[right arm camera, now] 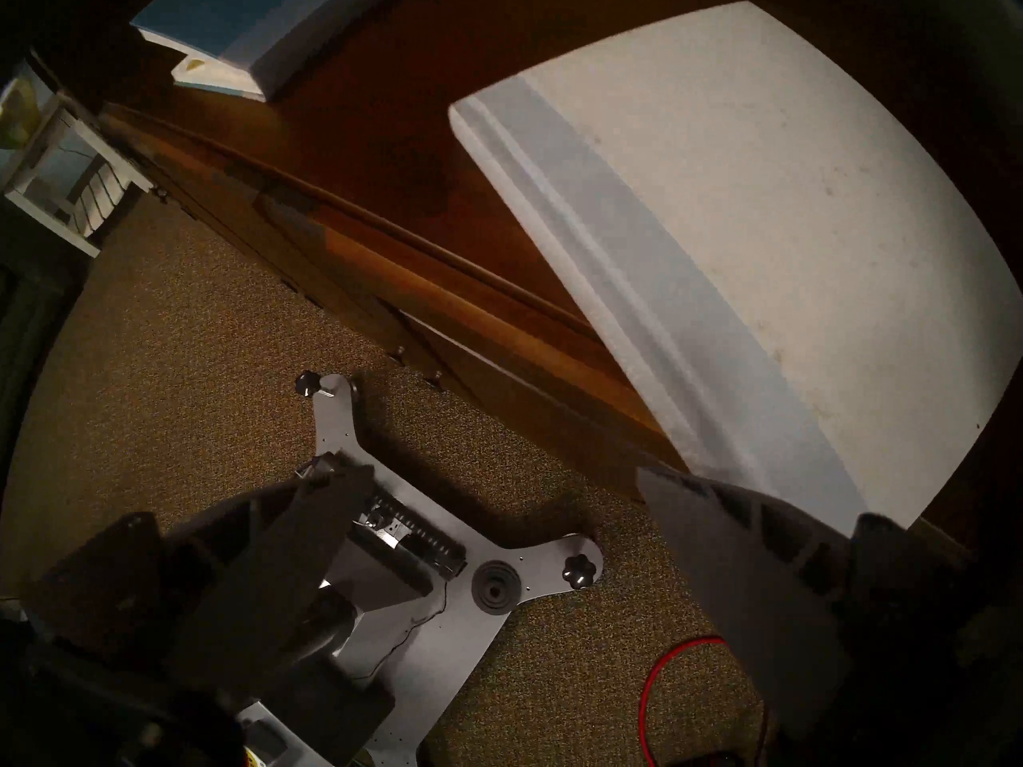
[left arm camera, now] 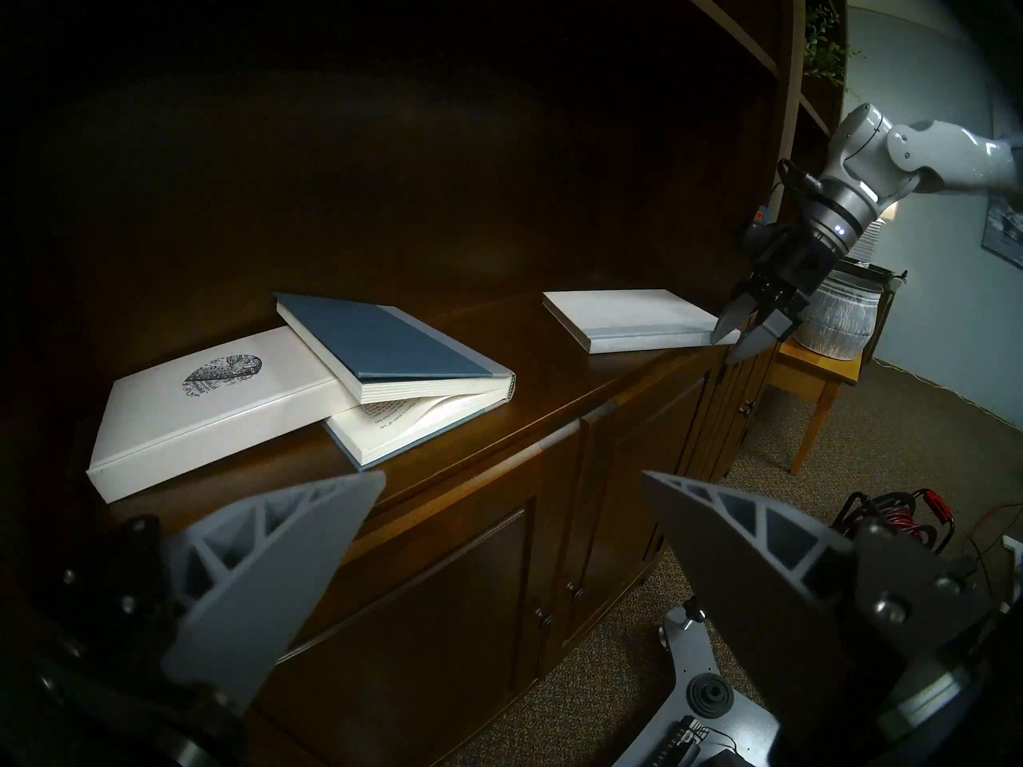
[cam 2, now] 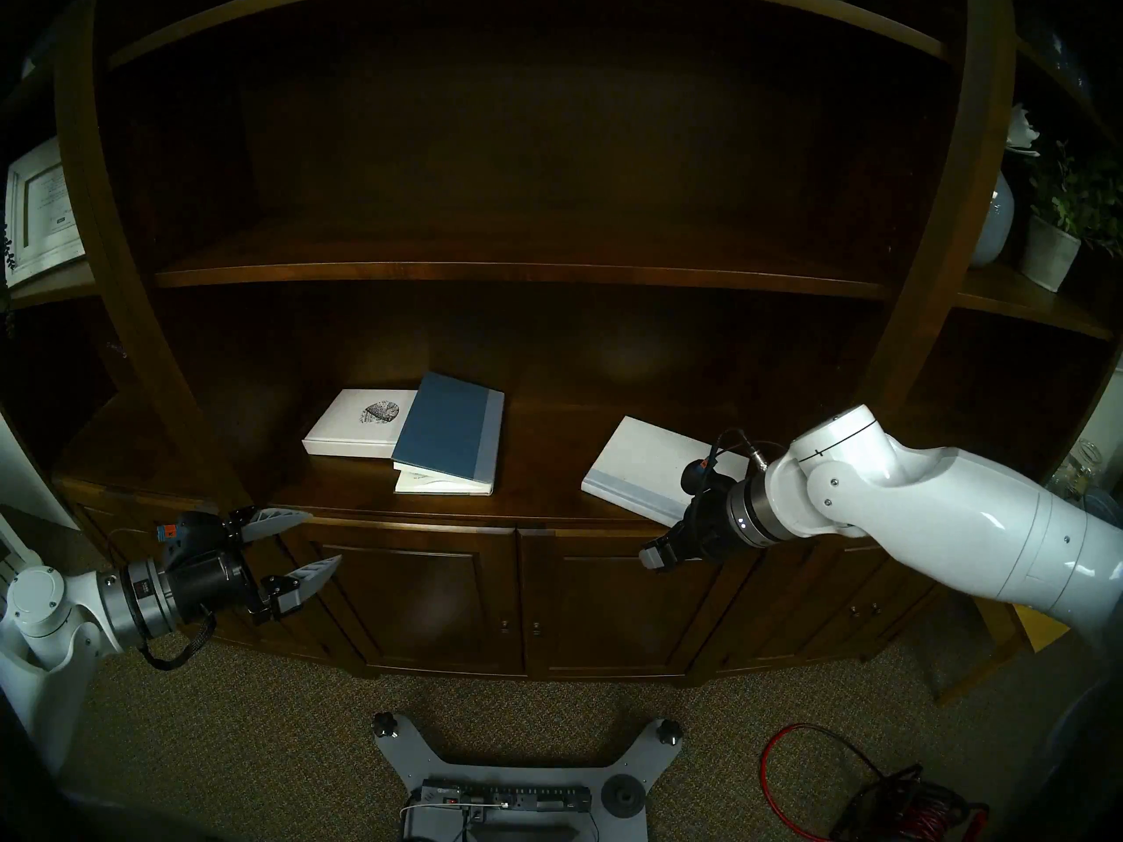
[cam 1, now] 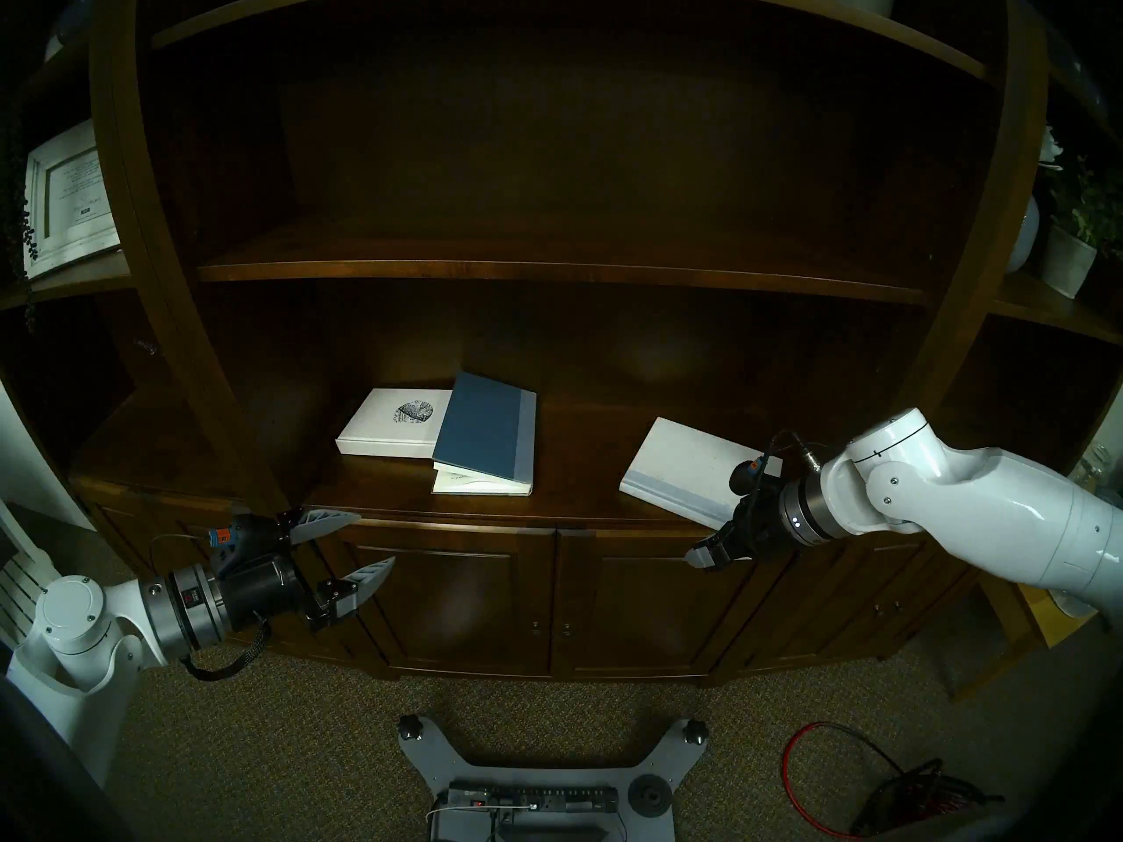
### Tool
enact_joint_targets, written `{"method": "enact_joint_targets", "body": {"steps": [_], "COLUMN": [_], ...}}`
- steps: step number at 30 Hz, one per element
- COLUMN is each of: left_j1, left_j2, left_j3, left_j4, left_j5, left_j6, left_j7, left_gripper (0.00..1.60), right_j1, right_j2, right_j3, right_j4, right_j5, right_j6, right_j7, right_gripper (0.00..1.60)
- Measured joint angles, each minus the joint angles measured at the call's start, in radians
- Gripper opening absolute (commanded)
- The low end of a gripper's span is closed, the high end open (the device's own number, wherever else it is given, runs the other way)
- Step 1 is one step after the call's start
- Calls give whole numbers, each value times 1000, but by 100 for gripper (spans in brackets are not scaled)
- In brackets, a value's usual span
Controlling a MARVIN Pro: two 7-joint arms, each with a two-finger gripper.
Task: Close the books and align them horizontally on the shelf
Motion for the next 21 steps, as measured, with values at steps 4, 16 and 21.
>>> {"method": "enact_joint_targets", "body": {"steps": [4,16,21], "left_j1": [0,0,0], "left_j2": [0,0,0], "left_j3": [0,0,0], "left_j4": [0,0,0], "left_j5": [0,0,0], "left_j6": [0,0,0], "left_j7": [0,0,0], "left_gripper": [160,160,160], "right_j1": [3,19,32], "right_j2": [-35,-87,-84], "right_j3": [-8,-18,-12], "right_j4": [36,88,90], "right_j5": [-22,-73,-80], "right_j6": [3,23,31], "right_j7": [-7,-34,-34], "right_gripper": [160,160,160]}}
